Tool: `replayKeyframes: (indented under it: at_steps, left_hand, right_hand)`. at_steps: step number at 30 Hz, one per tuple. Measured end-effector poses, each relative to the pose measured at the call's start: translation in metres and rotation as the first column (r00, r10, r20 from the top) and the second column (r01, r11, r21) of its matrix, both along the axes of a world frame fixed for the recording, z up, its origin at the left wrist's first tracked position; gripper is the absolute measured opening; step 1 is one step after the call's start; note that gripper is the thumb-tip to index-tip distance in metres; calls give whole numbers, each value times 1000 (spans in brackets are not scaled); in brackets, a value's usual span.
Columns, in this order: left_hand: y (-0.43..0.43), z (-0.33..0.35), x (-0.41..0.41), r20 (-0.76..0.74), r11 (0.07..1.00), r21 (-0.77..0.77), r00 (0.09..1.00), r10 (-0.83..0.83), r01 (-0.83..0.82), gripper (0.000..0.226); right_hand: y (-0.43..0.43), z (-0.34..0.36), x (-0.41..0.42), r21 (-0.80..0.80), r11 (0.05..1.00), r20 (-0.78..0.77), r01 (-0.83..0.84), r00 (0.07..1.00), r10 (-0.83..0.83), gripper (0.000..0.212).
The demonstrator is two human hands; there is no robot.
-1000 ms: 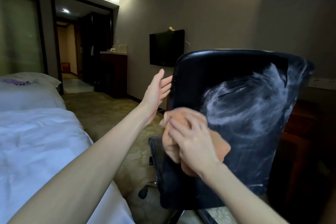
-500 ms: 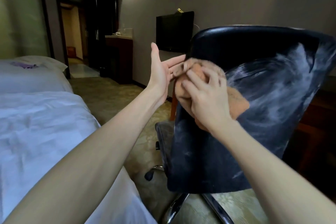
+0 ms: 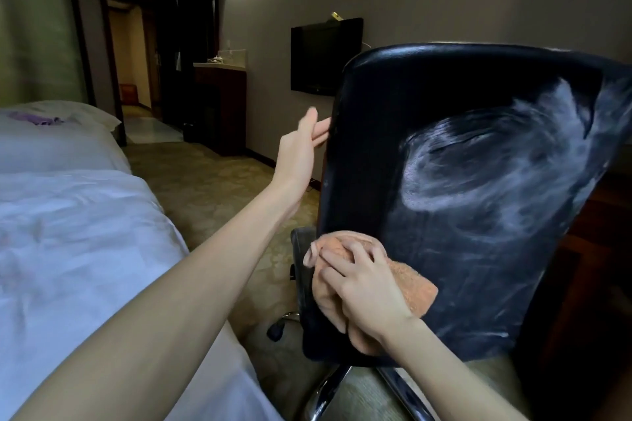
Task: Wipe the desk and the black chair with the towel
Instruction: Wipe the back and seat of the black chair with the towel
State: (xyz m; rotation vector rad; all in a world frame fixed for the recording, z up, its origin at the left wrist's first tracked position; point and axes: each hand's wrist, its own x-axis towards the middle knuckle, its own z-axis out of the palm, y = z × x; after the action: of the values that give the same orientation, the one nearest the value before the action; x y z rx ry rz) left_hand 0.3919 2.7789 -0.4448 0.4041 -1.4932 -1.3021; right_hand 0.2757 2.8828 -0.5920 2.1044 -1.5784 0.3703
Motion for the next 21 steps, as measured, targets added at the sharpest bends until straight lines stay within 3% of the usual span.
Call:
replayKeyframes:
  at_steps: [2,3,4,5,6,8,10,13,16,18,21]
  left_hand:
    - [0,-12,-6,47,999,-7,998,40,-40,42]
    - [-1,-19,-7,77,997,-21,994,74,-72,42]
    - [-1,-25,-9,115,993,-50,987,112,-107,46]
    - [-1,-31,-10,148,988,-81,979,143,-132,51]
    - [-2,-36,-10,166,985,-100,973,159,-143,55]
    - [0,-44,-11,167,986,-91,973,156,-142,61]
    - [-3,-50,-11,125,994,-36,986,107,-103,69]
    - [-13,-58,-7,74,998,64,997,13,-18,75]
    - [-21,-66,-5,53,988,126,994,-94,87,86]
    - [-23,-69,-3,27,975,140,984,-179,173,91]
    - [-24,-72,-3,-18,952,168,967,-256,255,88]
  right_hand:
    - [-4,44,-7,169,926,-48,-337,936,349,41]
    - [0,62,-9,69,943,-123,-325,936,331,38]
    - [8,71,-9,-151,968,-161,-201,971,176,30]
    - [19,79,-7,-401,915,-144,-37,989,-23,28]
    - [27,92,-3,-551,834,-125,39,984,-128,28]
    - [37,118,8,-665,747,-168,-18,978,-126,30]
    - [31,149,6,-689,725,-193,11,961,-199,35]
    - [21,161,1,-584,783,-96,214,939,-329,38]
    - [14,132,6,-437,849,-109,296,920,-377,42]
    - [1,103,8,-321,906,-140,275,933,-333,39]
    - [-12,50,4,-61,995,-133,84,987,-91,31]
